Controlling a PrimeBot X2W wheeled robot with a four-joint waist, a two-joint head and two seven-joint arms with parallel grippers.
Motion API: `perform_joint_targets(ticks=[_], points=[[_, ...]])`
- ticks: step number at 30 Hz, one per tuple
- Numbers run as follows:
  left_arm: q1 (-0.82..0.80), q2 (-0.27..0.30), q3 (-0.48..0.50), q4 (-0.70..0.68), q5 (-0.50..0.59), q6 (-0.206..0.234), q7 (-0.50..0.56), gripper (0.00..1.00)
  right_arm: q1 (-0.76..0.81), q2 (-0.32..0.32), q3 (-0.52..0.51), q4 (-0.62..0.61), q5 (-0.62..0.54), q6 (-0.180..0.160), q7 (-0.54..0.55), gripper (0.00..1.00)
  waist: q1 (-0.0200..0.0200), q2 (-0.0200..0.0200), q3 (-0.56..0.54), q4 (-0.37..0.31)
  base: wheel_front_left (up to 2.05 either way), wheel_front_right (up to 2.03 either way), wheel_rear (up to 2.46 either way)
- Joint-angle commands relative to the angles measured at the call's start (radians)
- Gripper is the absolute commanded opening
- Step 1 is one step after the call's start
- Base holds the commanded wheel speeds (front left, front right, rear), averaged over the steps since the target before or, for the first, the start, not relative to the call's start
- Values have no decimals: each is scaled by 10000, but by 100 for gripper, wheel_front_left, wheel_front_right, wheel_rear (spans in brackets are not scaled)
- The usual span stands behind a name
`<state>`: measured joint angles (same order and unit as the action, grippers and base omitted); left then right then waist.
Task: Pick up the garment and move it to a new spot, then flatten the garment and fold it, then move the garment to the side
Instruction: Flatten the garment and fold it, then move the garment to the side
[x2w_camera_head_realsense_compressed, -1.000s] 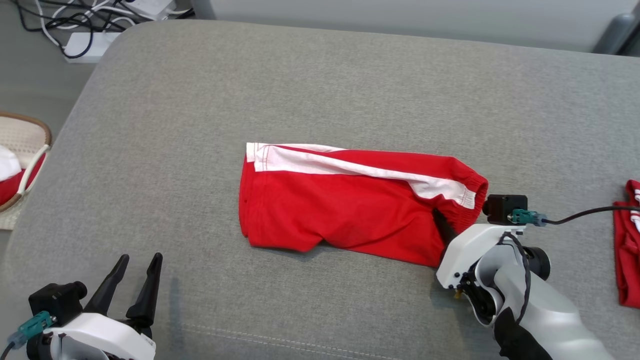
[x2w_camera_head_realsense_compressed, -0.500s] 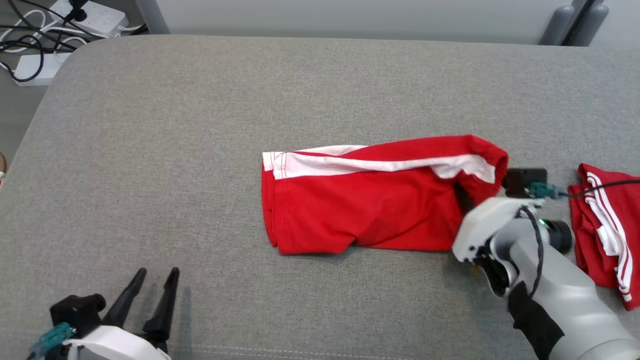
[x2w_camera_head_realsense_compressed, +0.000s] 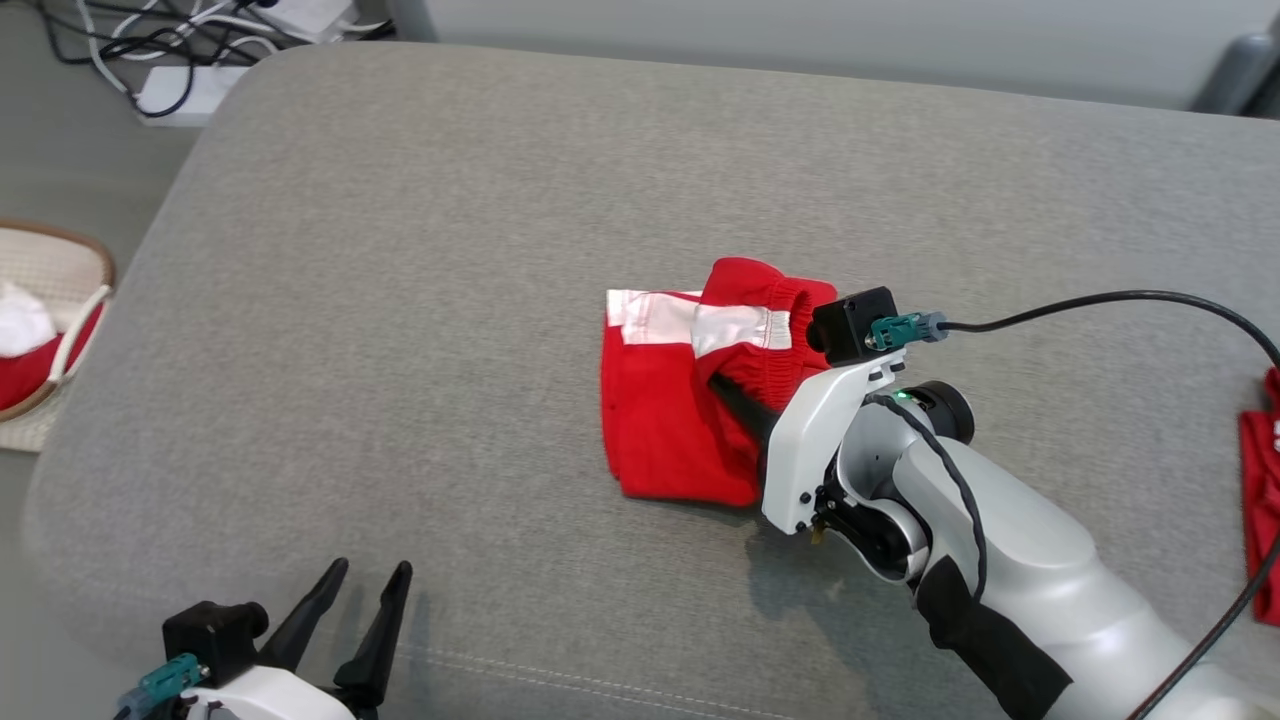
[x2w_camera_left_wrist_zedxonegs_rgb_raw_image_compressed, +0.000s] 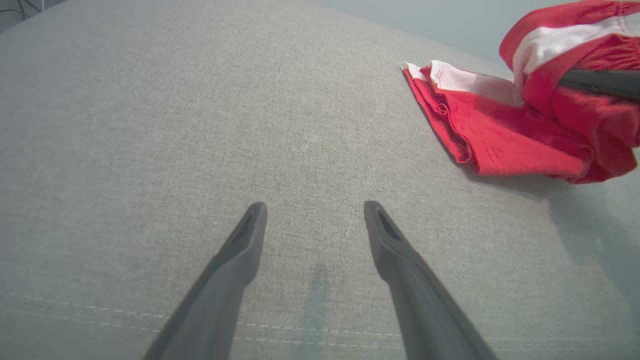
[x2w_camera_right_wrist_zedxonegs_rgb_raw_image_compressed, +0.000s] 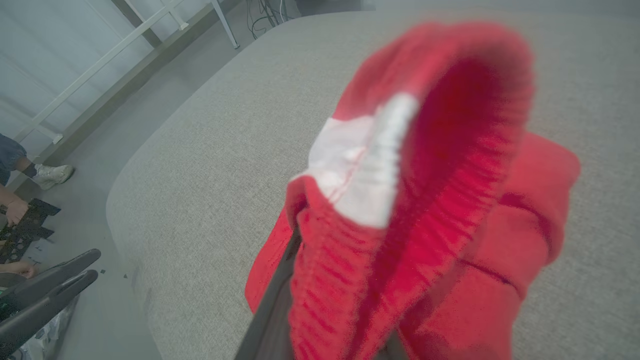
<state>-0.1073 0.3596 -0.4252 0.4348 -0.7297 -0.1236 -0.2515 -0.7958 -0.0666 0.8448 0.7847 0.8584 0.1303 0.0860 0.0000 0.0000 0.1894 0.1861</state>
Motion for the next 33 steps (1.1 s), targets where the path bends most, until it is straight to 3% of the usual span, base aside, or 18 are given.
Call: perform_joint_targets(ticks=[1, 6, 8, 10, 17, 23, 28, 33], points=[[-396, 197, 235, -72, -81, -71, -103, 100, -226, 164, 13, -175, 13, 4, 69, 0, 0, 0, 47, 426, 0, 0, 0], [-548, 124, -155, 42, -267, -71, -103, 100, -574, 164, -18, 427, -127, 4, 109, 0, 0, 0, 133, 1151, 0, 0, 0], [-576, 132, -336, 136, -322, -71, -103, 100, -696, 164, -112, 794, -155, 4, 78, 7, 0, 0, 167, 1383, 0, 0, 0], [-617, 139, -452, 220, -389, -71, -103, 100, -871, 164, -114, 1246, -381, 4, 104, 100, 0, 0, 200, 1540, 0, 0, 0], [-632, 186, -295, 344, -523, -71, -103, 100, -1268, 164, -479, 1635, -589, 4, -294, 100, 0, 0, 208, 1383, 0, 0, 0], [-597, 153, 58, 21, -338, -71, -103, 100, -1649, 164, -1684, 2247, -982, 4, -1484, 100, 0, 0, 199, 854, 0, 0, 0], [-556, 145, 216, -270, -214, -71, -103, 100, -1304, 164, -2582, 3344, -1293, 4, -2498, 100, 0, 0, 265, 596, 0, 0, 0], [-540, 221, 233, -458, -189, -71, -103, 100, -686, 164, -2611, 3412, -1125, 4, -2831, 100, 0, 0, 364, 551, 0, 0, 0]])
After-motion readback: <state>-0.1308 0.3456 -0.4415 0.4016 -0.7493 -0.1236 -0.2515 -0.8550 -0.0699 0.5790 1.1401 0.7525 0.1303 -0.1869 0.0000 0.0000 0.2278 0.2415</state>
